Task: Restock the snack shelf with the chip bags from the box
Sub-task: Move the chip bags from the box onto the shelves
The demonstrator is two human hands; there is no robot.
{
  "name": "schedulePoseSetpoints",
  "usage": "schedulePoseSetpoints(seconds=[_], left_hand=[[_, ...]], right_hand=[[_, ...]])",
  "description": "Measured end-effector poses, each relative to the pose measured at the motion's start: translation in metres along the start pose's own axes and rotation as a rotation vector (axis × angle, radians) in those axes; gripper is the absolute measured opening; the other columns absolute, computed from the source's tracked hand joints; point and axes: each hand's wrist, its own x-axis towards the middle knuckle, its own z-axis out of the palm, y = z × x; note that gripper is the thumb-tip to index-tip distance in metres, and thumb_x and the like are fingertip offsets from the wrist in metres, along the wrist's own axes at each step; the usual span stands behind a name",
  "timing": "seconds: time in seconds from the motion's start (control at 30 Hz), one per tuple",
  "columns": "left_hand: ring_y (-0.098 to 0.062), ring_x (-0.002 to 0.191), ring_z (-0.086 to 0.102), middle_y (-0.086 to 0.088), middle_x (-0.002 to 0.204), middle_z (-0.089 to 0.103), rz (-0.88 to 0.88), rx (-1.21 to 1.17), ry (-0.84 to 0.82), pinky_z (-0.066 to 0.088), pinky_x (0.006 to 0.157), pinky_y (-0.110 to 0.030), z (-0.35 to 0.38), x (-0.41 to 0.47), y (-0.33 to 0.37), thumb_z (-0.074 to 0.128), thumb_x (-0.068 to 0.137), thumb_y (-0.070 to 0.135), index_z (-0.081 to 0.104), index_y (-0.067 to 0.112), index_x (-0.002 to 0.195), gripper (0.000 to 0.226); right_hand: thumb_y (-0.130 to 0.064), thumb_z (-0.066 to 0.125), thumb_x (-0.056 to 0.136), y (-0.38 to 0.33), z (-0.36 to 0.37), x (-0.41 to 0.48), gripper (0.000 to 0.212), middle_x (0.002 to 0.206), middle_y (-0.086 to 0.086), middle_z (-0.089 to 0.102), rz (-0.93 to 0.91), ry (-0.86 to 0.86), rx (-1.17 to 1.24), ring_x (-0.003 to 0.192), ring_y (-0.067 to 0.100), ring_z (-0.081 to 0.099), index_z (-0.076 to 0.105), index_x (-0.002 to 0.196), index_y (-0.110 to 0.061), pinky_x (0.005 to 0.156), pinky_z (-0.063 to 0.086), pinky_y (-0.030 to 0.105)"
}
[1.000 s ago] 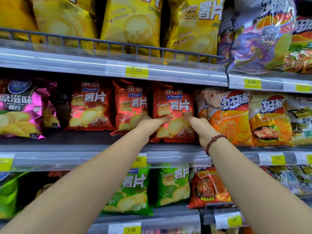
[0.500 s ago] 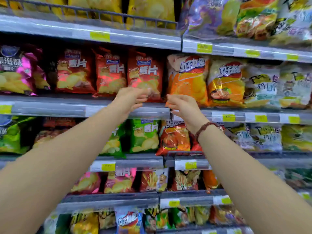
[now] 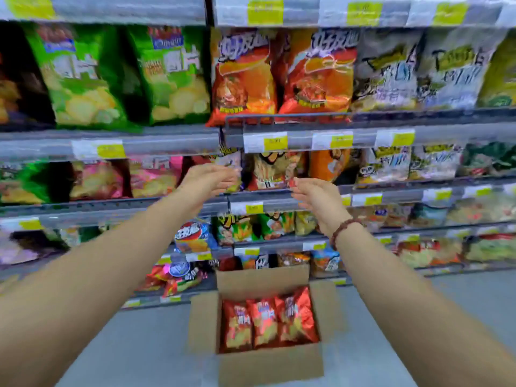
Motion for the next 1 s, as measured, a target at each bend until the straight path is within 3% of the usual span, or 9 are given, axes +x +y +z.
schedulePoseSetpoints(seconds=[0.1,0.17,0.33,0.43,0.5,0.7,0.83,0.9,1.0], left_hand=[[-0.022,0.095,0.066,-0.010,0.096,0.069,-0.133,0.048,-0.060,0.050,0.095,-0.031,0.023,0.009,-0.070,0.068,0.086,0.022,0.067,0.013,0.088,0.009],[-0.022,0.100,0.067,-0.010,0.097,0.071,-0.244,0.082,-0.089,0.049,0.099,-0.035,0.036,0.012,-0.126,0.072,0.083,0.024,0.069,0.014,0.086,0.011],[-0.013,0.082,0.063,0.011,0.070,0.073,-0.499,0.094,-0.133,0.048,0.080,-0.023,0.072,0.011,-0.273,0.074,0.080,0.022,0.074,0.028,0.054,0.027],[-0.013,0.085,0.064,0.014,0.069,0.074,-0.593,0.078,-0.142,0.050,0.077,-0.019,0.088,0.009,-0.347,0.073,0.082,0.019,0.071,0.021,0.072,0.010],[-0.023,0.091,0.066,-0.004,0.089,0.076,-0.642,0.103,-0.123,0.050,0.079,-0.024,0.096,0.012,-0.401,0.080,0.074,0.028,0.070,0.015,0.081,0.017],[-0.020,0.089,0.060,-0.010,0.093,0.068,-0.788,0.103,-0.047,0.048,0.085,-0.031,0.116,0.022,-0.529,0.079,0.076,0.021,0.070,0.020,0.078,0.009],[-0.018,0.078,0.059,-0.005,0.083,0.066,-0.777,0.165,-0.004,0.045,0.072,-0.025,0.133,0.049,-0.598,0.081,0.073,0.022,0.073,0.007,0.092,0.026],[-0.023,0.086,0.064,-0.007,0.092,0.071,-0.787,0.170,0.019,0.050,0.080,-0.031,0.144,0.059,-0.628,0.086,0.062,0.032,0.074,0.007,0.096,0.044],[-0.024,0.107,0.062,-0.005,0.114,0.069,-0.851,0.202,0.071,0.048,0.097,-0.036,0.163,0.067,-0.668,0.086,0.062,0.034,0.069,0.011,0.111,0.056]], right_hand=[[-0.019,0.062,0.091,0.072,-0.008,0.010,0.011,0.084,0.000,0.066,0.131,0.027,-0.012,0.076,0.009,0.062,0.063,0.081,-0.017,0.060,0.047,0.016],[-0.014,0.061,0.091,0.123,-0.011,0.015,0.007,0.083,0.000,0.066,0.209,0.029,-0.009,0.075,0.010,0.062,0.065,0.089,-0.009,0.062,0.049,0.017],[-0.006,0.061,0.089,0.256,-0.024,0.029,0.021,0.078,-0.001,0.061,0.399,0.055,-0.087,0.074,0.017,0.058,0.060,0.074,-0.021,0.076,0.049,0.031],[-0.009,0.063,0.087,0.332,-0.038,0.036,0.012,0.090,0.006,0.063,0.506,0.055,-0.109,0.084,0.023,0.060,0.061,0.084,-0.021,0.086,0.051,0.042],[-0.013,0.065,0.086,0.385,-0.045,0.042,0.011,0.101,0.010,0.063,0.563,0.060,-0.140,0.093,0.025,0.058,0.063,0.096,-0.017,0.090,0.049,0.045],[0.001,0.068,0.082,0.504,-0.060,0.060,0.016,0.077,0.001,0.054,0.565,0.234,-0.304,0.076,0.019,0.051,0.057,0.081,-0.009,0.060,0.039,0.008],[-0.011,0.076,0.077,0.571,-0.057,0.076,0.036,0.100,0.000,0.057,0.540,0.195,-0.389,0.098,0.019,0.052,0.058,0.109,-0.009,0.083,0.044,0.024],[-0.038,0.079,0.063,0.602,-0.056,0.084,0.068,0.114,0.003,0.061,0.528,0.209,-0.460,0.104,0.024,0.059,0.055,0.121,-0.011,0.096,0.048,0.039],[-0.039,0.082,0.055,0.627,-0.052,0.091,0.079,0.121,0.012,0.061,0.541,0.260,-0.586,0.110,0.030,0.059,0.055,0.123,-0.008,0.095,0.049,0.039]])
